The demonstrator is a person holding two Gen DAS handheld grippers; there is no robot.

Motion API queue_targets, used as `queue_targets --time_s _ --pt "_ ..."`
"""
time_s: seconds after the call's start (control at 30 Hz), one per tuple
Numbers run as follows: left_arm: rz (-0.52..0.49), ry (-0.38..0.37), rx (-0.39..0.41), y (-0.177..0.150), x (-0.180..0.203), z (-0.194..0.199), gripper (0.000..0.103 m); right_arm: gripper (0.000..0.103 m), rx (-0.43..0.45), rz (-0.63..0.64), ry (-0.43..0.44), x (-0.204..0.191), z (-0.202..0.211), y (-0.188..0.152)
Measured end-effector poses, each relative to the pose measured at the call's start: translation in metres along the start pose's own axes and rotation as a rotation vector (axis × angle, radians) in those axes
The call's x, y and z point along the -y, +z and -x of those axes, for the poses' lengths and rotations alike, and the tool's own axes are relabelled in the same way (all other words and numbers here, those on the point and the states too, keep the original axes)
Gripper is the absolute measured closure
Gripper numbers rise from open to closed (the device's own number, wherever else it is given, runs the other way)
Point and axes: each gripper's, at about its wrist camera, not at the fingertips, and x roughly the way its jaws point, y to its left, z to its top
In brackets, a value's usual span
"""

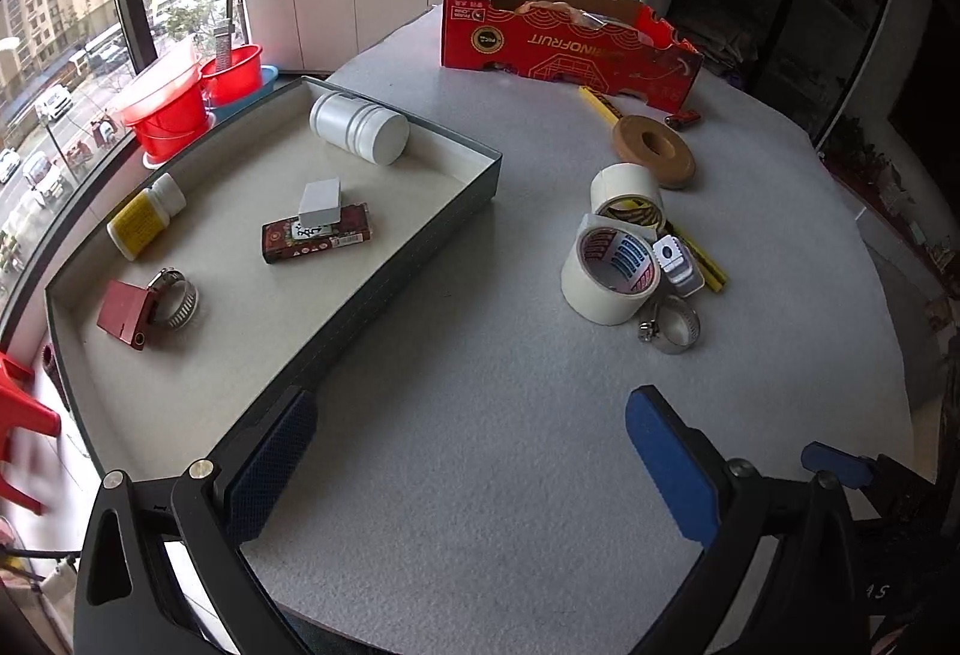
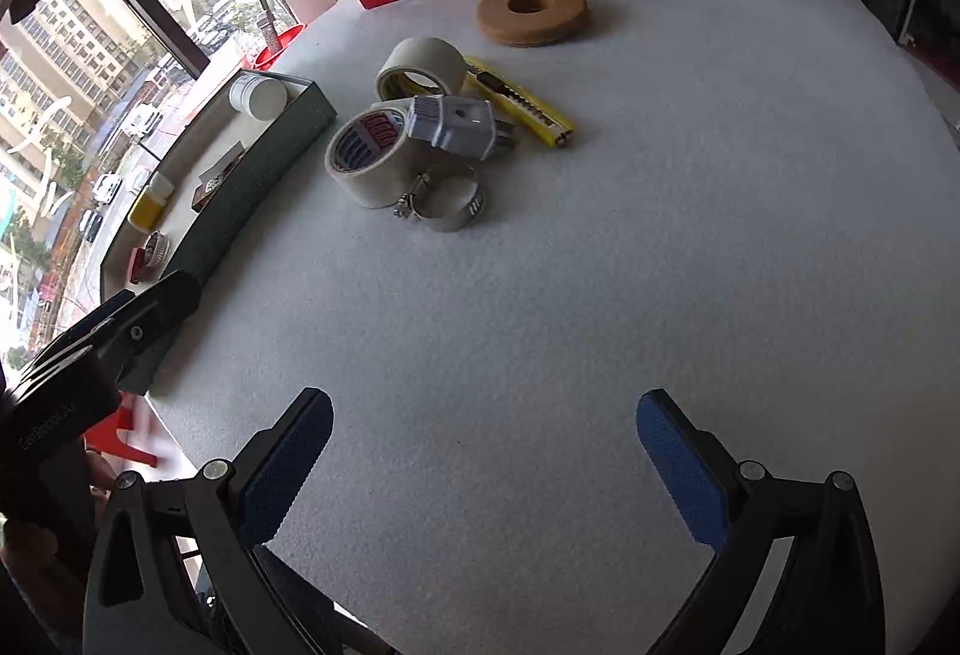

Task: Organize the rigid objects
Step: 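Withdraw both tools from the tray toward the tape rolls, then grasp the white masking tape roll with the left tool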

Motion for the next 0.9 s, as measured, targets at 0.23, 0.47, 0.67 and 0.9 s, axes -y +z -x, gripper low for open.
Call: queue_targets --time_s 0.23,0.47,0.67,0.9 --pt "-0.027 0.070 -0.011 0.033 0.033 -0.036 0.000 0.001 0.028 -0.052 -0.005 0.033 0.005 0.001" --pt "-0.023 0.192 -0.093 0.054 0.042 -0.083 0.000 0.001 0.039 -0.020 -0.001 0.036 0.004 0.006" --pt "-0.072 0.269 -0.140 0.041 0.040 -0.091 0.000 0.001 0.059 0.023 -0.018 0.027 -0.002 0.029" --pt "-0.041 0.208 -0.145 0.001 0.018 -0.061 0.000 0.001 0.075 0.091 0.004 -0.003 -0.019 0.077"
